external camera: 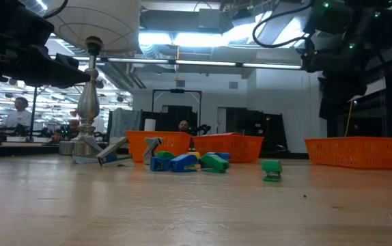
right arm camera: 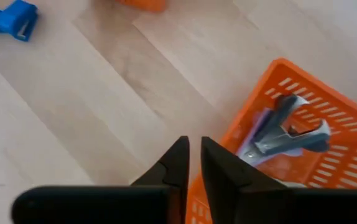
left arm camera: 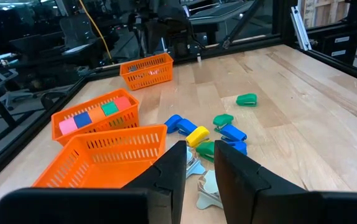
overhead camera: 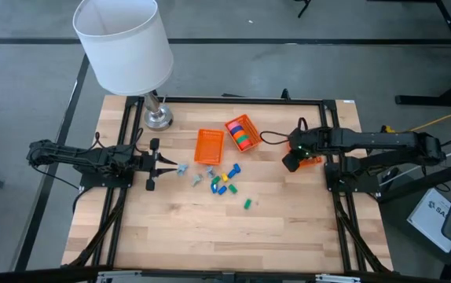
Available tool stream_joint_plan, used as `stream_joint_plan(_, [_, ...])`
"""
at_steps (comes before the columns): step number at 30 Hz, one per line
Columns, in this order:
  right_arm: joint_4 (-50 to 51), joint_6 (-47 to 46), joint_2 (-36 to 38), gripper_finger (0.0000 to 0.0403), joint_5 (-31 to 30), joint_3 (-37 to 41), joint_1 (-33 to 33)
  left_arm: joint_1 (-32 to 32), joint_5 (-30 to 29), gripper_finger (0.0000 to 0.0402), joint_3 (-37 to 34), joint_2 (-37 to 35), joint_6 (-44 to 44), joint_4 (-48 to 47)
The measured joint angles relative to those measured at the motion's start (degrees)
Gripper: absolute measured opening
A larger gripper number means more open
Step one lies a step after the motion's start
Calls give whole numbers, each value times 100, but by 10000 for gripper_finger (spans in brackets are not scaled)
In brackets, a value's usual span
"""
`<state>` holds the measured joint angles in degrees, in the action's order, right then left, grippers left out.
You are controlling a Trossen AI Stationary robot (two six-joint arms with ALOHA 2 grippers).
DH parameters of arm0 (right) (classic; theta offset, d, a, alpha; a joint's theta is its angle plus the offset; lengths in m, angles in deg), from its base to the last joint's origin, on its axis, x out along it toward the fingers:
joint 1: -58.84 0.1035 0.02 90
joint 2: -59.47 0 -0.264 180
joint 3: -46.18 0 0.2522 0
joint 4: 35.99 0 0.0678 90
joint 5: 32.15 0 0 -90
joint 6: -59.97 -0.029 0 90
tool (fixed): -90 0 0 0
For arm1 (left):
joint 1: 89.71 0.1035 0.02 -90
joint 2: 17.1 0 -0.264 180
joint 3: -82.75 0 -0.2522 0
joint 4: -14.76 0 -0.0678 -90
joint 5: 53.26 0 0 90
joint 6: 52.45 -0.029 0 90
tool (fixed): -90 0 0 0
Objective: Pick and place Stapler, Stapler remover, tape
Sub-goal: Put the green stapler into the left orange bin
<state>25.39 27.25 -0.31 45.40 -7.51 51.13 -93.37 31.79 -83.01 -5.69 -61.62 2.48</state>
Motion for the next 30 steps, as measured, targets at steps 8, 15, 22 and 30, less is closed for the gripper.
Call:
stream_joint_plan(8, [-315, -286, -232, 115, 58, 0, 305, 1, 0, 77, -1, -1, -1, 0])
stream_joint_plan(15, [-648, -270, -711, 145, 328, -222, 458, -1, 0, 79, -1, -1, 0, 0])
stream_joint_plan(22, [-887, 297, -1393, 147, 350, -711, 633, 2, 0, 78, -1, 1, 0, 0])
stream_joint_plan(30, [-907, 994, -2174, 147, 350, -1373, 832, 0, 2, 77, 1, -1, 0, 0])
